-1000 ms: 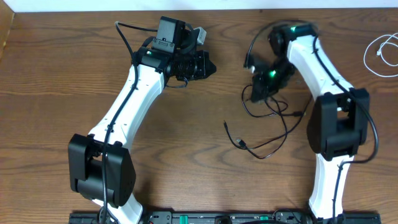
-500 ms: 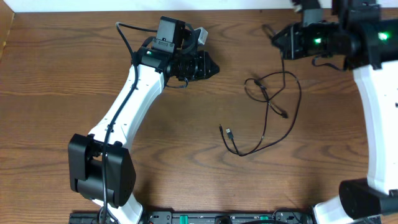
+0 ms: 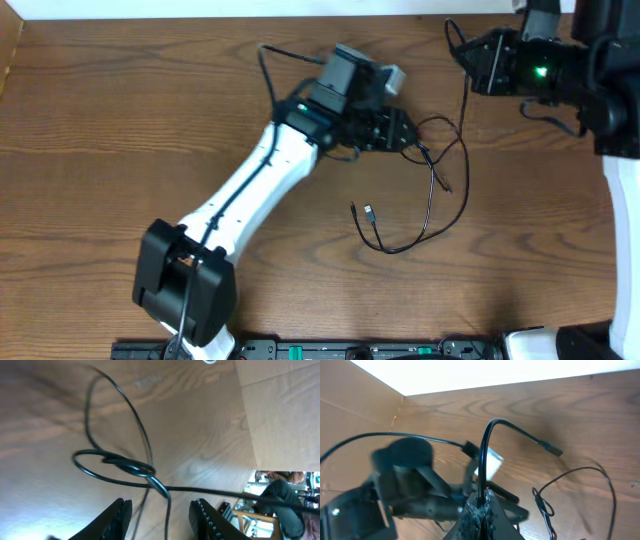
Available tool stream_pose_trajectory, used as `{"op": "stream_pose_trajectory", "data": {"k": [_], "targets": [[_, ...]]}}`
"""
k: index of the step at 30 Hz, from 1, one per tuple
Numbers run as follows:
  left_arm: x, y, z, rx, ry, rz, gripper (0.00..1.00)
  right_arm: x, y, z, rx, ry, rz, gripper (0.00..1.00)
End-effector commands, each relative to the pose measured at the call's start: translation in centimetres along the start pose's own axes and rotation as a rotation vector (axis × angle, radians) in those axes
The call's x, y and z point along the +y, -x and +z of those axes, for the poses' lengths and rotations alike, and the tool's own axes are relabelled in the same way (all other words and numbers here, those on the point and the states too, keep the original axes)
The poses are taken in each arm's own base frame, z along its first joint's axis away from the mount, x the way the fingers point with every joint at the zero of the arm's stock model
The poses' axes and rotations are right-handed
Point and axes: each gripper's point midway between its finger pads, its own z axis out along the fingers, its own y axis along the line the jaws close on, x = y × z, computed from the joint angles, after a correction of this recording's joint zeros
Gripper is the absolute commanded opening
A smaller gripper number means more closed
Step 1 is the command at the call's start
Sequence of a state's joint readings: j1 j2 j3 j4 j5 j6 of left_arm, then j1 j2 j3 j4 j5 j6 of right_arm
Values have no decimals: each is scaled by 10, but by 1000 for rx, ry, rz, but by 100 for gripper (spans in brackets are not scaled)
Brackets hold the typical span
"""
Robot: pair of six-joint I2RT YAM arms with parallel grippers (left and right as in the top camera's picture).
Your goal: Untangle cables
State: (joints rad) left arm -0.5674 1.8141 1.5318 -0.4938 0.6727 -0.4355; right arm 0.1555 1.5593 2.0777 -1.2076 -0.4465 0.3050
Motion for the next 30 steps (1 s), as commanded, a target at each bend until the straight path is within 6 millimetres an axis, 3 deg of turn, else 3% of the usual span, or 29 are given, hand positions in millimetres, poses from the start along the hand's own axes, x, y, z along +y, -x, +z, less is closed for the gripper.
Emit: {"op": "stream_pose_trajectory", "data": {"k": [1,8,16,18,20,22,26,28,30], "targets": [[12,-4,18,12,54,-118,43,-3,-1,-8,-12,-24,14,1],[21,-15,46,53,66,-224,43,-5,-6,-8,7,-34,7,1],[28,-17,64,64,67,-248,42,-6,-7,-8,15,-40,1,1],[28,-16,67,61,63,-242,36,-7,-8,-8,18,-42,3,1],[28,-15,69,54,61,-235,22,-7,-10,-8,23,-45,-2,1],[32,-12,70,36,82,-233,8,-12,-11,-8,26,-68,2,1],[46,-1,65,-12,132,-239,7,-24,-15,-10,36,-131,23,1],[49,7,56,-36,130,-246,7,-38,-17,-13,37,-203,66,1],[50,21,38,-79,120,-252,7,-66,-21,-21,34,-340,121,1]]}}
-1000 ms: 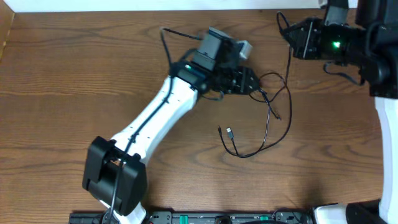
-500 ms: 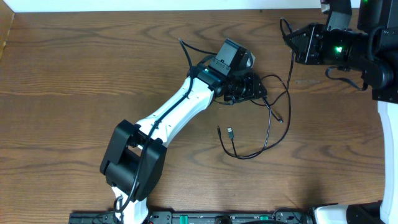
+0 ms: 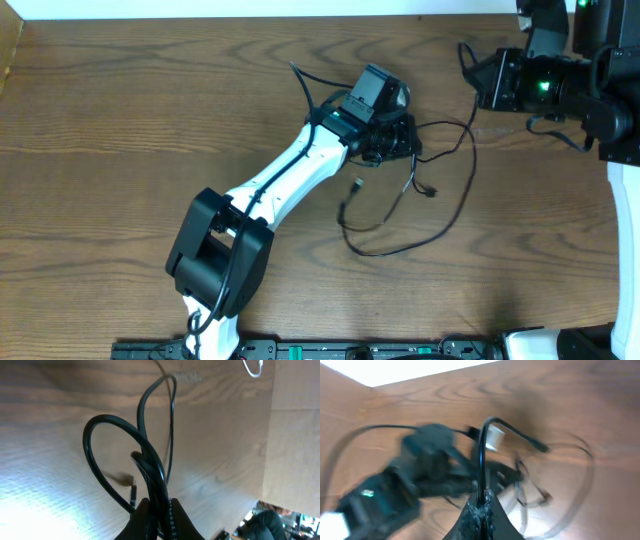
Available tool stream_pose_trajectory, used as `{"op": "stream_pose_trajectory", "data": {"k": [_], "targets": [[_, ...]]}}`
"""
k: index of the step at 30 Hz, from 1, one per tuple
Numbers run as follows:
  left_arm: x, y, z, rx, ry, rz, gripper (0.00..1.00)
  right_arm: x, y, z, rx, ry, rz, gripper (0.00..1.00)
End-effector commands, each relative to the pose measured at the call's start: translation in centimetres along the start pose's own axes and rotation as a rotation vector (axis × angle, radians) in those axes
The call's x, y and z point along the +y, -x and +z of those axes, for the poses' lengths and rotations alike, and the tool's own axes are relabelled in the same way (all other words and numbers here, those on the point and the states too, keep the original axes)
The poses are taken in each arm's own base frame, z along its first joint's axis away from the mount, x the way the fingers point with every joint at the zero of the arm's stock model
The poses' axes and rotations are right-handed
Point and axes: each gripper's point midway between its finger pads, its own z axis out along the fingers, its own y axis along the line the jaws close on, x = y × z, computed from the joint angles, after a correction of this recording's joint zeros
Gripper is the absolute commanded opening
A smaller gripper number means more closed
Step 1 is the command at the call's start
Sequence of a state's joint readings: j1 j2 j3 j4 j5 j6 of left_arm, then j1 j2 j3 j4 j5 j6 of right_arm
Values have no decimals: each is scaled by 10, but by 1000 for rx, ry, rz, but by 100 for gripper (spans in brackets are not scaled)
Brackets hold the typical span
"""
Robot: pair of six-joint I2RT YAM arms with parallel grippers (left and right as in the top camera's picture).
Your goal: Untangle cables
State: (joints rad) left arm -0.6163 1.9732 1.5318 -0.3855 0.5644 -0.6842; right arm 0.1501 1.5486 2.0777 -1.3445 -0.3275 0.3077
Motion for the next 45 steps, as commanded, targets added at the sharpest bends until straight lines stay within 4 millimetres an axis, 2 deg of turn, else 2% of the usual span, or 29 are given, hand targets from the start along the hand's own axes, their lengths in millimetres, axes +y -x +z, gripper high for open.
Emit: {"op": "stream_pose_trajectory", "data": {"k": [1,3,6,11,13,16,20,23,26,29,31,33,36,39,43,45], "targets": [[4,33,-34,-110,1,-13,7,-53,2,-9,-40,-246,108,1],[-2,45,-58,-158,-17,-12,7,-69,-1,-9,-33,-318,137,1],[-17,55,-94,-219,-66,4,7,-87,-11,1,1,-384,165,1],[-45,61,-155,-307,-156,47,8,-113,-41,36,105,-443,200,1],[-53,63,-183,-346,-190,62,8,-125,-60,52,162,-465,223,1],[-57,67,-221,-396,-239,56,8,-138,-81,67,223,-492,236,1],[-59,69,-266,-421,-334,43,8,-170,-105,84,254,-568,297,1],[-62,64,-287,-390,-412,47,7,-197,-116,94,238,-605,361,1],[-66,55,-294,-334,-473,68,7,-223,-122,108,197,-617,401,1],[-71,49,-294,-299,-504,82,7,-231,-126,121,171,-590,416,1],[-76,44,-292,-274,-519,95,7,-226,-125,128,172,-535,406,3],[-81,38,-287,-261,-521,133,7,-212,-120,136,186,-436,331,28],[-94,27,-274,-231,-528,217,7,-185,-111,139,215,-274,204,73],[-103,17,-261,-200,-534,280,7,-156,-101,132,234,-131,114,82],[-105,7,-246,-165,-527,346,7,-109,-82,115,221,92,-8,82],[-102,5,-237,-148,-518,372,8,-63,-70,97,186,334,-110,80]]}}
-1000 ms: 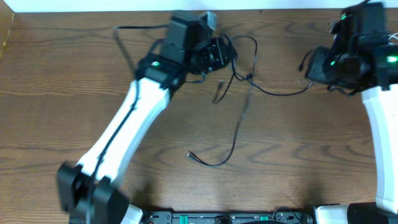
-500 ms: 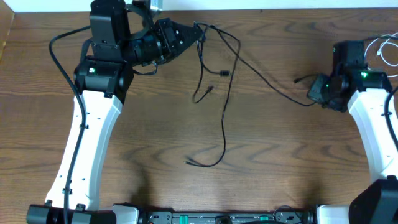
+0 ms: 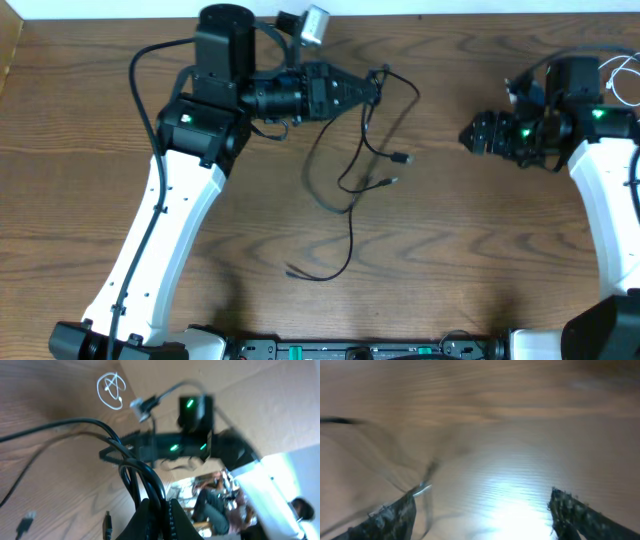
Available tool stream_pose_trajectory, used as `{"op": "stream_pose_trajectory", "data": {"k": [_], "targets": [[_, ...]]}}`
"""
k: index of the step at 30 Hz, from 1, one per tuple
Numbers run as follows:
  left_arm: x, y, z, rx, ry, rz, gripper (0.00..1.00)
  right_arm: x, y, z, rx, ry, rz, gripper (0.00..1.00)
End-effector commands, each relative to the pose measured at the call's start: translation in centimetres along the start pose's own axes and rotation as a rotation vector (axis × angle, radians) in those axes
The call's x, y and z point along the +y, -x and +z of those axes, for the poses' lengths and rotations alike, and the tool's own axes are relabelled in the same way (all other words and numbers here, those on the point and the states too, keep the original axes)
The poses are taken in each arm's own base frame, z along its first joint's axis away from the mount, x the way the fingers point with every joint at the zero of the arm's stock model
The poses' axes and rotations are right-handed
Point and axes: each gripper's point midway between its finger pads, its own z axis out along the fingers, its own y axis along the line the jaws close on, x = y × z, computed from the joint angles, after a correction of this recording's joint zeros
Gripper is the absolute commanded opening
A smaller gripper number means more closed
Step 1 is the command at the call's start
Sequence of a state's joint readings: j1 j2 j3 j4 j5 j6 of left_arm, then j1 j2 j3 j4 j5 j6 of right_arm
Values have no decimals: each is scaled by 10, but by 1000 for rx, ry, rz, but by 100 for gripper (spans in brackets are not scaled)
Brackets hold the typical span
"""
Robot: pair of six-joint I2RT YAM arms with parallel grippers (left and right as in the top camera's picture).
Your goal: Untangle cables
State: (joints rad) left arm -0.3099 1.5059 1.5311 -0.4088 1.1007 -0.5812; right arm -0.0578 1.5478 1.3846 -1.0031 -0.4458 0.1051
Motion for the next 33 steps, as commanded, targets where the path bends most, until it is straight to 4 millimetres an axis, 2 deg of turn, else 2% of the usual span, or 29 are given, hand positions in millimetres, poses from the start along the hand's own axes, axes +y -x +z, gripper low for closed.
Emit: {"op": "stream_pose_trajectory", "data": {"k": [1,3,5,11,13,16,18,23,27,33], "targets": [[5,-6,8,40,-15,94,7,83,9,-37,-59,421,-274,79],[13,-7,11,52,-7,80,8,112,8,-51,-75,584,-319,78],[21,-8,14,63,0,59,8,130,4,-57,-73,673,-343,75],[45,-13,27,105,20,-14,8,152,3,-49,-38,684,-304,69],[50,-16,31,118,23,-31,7,151,8,-40,-33,620,-245,68],[53,-19,37,135,23,-41,7,136,18,-21,-33,441,-58,63],[53,-20,38,136,25,-39,7,134,21,-15,-43,390,6,60],[54,-20,38,134,31,-39,7,146,29,-13,-79,393,23,59],[54,-20,38,136,32,-42,7,140,33,-6,-103,325,72,57],[56,-24,38,146,40,-64,7,141,32,1,-80,330,97,54]]}}
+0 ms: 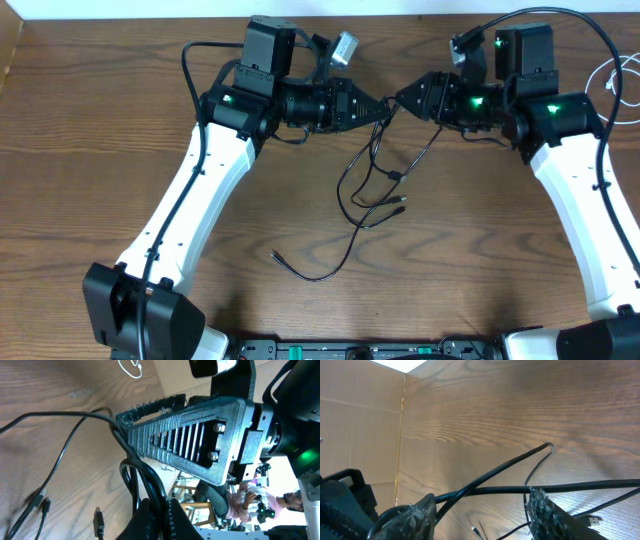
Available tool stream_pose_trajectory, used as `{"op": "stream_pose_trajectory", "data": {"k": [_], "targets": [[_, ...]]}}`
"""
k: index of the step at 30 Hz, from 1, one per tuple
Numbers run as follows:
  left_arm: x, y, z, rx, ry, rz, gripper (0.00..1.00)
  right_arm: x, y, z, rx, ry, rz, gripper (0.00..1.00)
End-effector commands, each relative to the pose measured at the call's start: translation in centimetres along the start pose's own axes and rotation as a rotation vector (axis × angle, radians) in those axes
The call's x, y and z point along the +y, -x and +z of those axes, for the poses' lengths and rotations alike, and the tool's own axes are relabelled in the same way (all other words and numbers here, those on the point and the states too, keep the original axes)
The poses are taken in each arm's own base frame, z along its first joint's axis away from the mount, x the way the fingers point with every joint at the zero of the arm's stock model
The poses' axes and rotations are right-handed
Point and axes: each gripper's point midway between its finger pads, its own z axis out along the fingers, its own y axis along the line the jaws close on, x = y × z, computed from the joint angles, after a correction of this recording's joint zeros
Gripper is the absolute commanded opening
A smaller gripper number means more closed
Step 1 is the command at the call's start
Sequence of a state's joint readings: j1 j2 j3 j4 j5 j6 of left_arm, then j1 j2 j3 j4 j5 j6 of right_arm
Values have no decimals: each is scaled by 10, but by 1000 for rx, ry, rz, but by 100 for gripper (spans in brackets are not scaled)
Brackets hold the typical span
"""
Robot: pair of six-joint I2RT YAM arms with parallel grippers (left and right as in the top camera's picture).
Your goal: Untangle cables
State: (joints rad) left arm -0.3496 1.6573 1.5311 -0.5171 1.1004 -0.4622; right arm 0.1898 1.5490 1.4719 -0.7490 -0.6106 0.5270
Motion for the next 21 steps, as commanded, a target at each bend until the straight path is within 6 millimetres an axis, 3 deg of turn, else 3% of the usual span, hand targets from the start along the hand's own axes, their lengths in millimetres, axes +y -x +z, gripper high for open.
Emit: {"op": "stream_pose_trajectory", "data": {"k": [1,12,21], "targets": [[-5,0,-1,4,-14,32,7,1,2,5,4,-2,33,54],[3,5,-1,-22,32,31,7,22,-10,7,65,102,20,52],[2,5,-1,-22,31,31,7,14,-25,13,115,69,39,48]]}}
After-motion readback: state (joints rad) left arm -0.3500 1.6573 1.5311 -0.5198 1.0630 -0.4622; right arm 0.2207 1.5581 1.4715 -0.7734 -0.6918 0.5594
